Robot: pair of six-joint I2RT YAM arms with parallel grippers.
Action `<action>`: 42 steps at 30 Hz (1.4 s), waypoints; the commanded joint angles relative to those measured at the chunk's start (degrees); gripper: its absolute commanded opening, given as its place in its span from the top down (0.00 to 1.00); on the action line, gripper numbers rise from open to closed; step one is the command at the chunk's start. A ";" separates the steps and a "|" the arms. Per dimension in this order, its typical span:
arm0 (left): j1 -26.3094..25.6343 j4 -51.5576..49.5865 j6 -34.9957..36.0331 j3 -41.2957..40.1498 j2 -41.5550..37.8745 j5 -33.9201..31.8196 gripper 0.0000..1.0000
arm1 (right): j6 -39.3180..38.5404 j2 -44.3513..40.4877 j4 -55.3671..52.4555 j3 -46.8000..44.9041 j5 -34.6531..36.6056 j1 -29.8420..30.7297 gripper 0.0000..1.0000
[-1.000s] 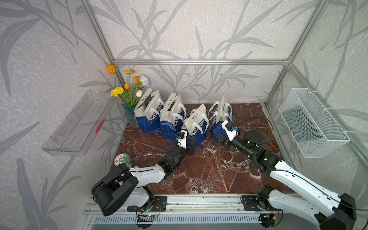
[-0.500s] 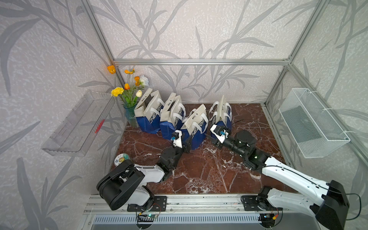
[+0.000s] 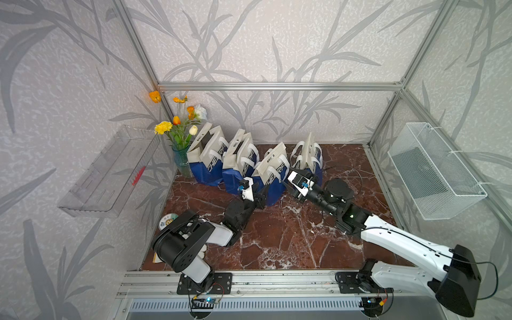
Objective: Open the takeout bag
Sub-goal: Pick up the takeout bag at the center of the board.
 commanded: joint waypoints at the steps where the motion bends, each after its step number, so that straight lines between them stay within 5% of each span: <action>1: 0.28 2.37 0.08 2.02 0.01 2.40 0.47 | -1.14 1.40 1.88 2.19 0.56 0.61 0.43; 10: 0.27 2.39 0.26 5.18 3.05 2.14 0.55 | -4.07 4.37 3.85 2.73 0.56 1.22 0.42; 20: 0.53 2.44 -3.34 7.69 5.75 0.77 0.99 | -18.44 12.18 17.59 1.12 -2.16 1.23 0.41; 28: 0.53 1.81 -1.77 4.74 1.74 -0.20 1.00 | -19.06 20.34 22.87 3.03 -4.97 2.08 0.45; 42: 0.39 -0.37 -1.14 3.81 0.53 -0.36 1.00 | -18.04 32.83 30.21 11.39 5.86 3.42 0.58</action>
